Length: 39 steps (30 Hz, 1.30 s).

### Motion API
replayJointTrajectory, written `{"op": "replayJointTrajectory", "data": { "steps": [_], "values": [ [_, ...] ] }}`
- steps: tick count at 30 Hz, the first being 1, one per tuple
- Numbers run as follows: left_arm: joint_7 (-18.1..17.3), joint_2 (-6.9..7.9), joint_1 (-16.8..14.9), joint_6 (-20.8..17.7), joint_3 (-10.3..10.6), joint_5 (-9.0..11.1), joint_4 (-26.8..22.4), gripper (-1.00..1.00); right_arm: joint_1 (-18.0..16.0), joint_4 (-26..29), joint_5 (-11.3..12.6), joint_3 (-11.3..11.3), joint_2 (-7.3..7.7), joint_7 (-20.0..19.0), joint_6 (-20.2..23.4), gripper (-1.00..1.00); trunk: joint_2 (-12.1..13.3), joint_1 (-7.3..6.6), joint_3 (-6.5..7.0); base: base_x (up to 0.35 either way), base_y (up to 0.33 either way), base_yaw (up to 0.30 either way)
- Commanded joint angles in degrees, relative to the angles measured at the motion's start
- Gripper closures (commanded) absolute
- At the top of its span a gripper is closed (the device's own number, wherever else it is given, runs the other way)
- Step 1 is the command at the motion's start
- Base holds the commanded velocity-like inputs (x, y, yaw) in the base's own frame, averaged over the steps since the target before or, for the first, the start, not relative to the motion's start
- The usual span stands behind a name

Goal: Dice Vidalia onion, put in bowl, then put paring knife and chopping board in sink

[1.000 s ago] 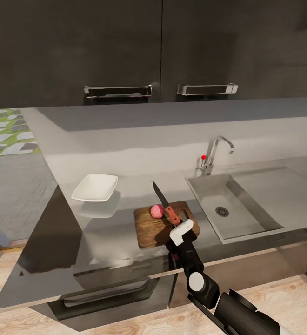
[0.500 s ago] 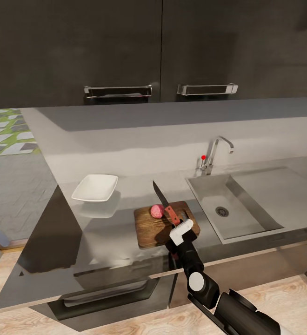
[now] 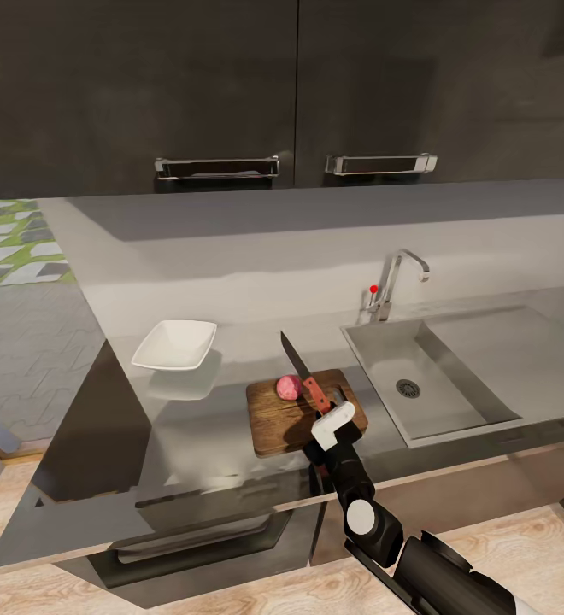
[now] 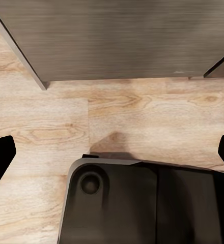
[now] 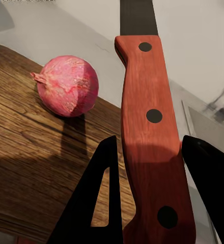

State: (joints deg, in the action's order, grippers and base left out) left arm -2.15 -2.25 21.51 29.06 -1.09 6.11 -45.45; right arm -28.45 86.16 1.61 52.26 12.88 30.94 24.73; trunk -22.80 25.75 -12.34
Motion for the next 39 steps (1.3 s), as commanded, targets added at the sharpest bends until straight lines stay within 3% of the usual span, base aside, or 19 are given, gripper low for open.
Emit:
{"op": "replayJointTrajectory", "data": {
  "steps": [1,6,11,14,19,23,26,28,30,31,37,39],
  "values": [
    [-0.23,-0.04,0.02,0.03,-0.09,0.39,-0.08,-1.00,-0.11,0.10,0.15,0.21,0.03,0.43,0.39,1.00,-0.12,0.04,-0.10,0.000,0.000,0.000],
    [-0.23,-0.04,0.02,0.03,-0.07,0.39,-0.12,-1.00,-0.11,0.14,0.15,-0.65,-0.08,0.39,0.53,1.00,-0.12,0.04,-0.10,0.000,0.000,0.000],
    [-0.30,-0.04,0.02,0.09,-0.03,0.39,-0.18,-1.00,-0.14,0.16,0.21,-6.51,-0.46,-0.03,2.17,1.00,-0.12,0.04,-0.10,0.000,0.000,0.000],
    [-0.31,-0.04,0.02,0.09,-0.03,0.39,-0.07,-1.00,-0.14,0.34,0.16,-7.78,-0.98,-0.48,3.71,1.00,-0.12,0.04,-0.10,0.000,0.000,0.000],
    [-0.31,-0.04,0.02,0.11,0.02,0.39,-0.01,-1.00,-0.20,1.39,-0.39,-8.59,-3.98,-1.40,7.98,1.00,-0.12,0.04,-0.10,0.000,0.000,0.000],
    [-0.31,-0.04,0.02,0.12,0.03,0.39,0.00,-1.00,-0.46,1.93,-2.87,-8.72,-7.22,-1.65,11.46,1.00,-0.12,0.04,-0.10,0.000,0.000,0.000],
    [-0.31,-0.04,0.02,0.12,0.06,0.39,0.01,-1.00,-0.98,2.00,-6.36,-8.74,-9.83,-1.78,12.70,1.00,-0.12,0.04,-0.10,0.000,0.000,0.000],
    [-0.31,-0.04,0.02,0.12,0.10,0.39,0.01,-1.00,-1.77,1.96,-9.48,-8.75,-12.40,-2.33,14.01,1.00,-0.12,0.04,-0.10,0.000,0.000,0.000],
    [-0.31,-0.04,0.02,0.12,0.11,0.39,0.01,-1.00,-3.90,1.91,-13.24,-8.91,-15.30,-4.94,17.34,1.00,-0.12,0.04,-0.10,0.000,0.000,0.000],
    [-0.31,-0.04,0.02,0.10,0.12,0.39,0.04,-1.00,-5.00,1.91,-14.34,-9.34,-16.02,-6.51,18.67,1.00,-0.12,0.04,-0.10,0.000,0.000,0.000],
    [-0.31,-0.05,0.02,0.12,0.12,0.39,0.20,-1.00,-10.06,1.36,-16.27,-14.48,-17.29,-13.15,22.28,1.00,-0.12,0.04,-0.10,0.000,0.000,0.000],
    [-0.31,-0.08,0.02,0.12,0.12,0.39,0.25,-1.00,-11.28,0.86,-16.37,-15.29,-17.35,-14.40,23.13,1.00,-0.12,0.04,-0.10,0.000,0.000,0.000]
  ]
}}
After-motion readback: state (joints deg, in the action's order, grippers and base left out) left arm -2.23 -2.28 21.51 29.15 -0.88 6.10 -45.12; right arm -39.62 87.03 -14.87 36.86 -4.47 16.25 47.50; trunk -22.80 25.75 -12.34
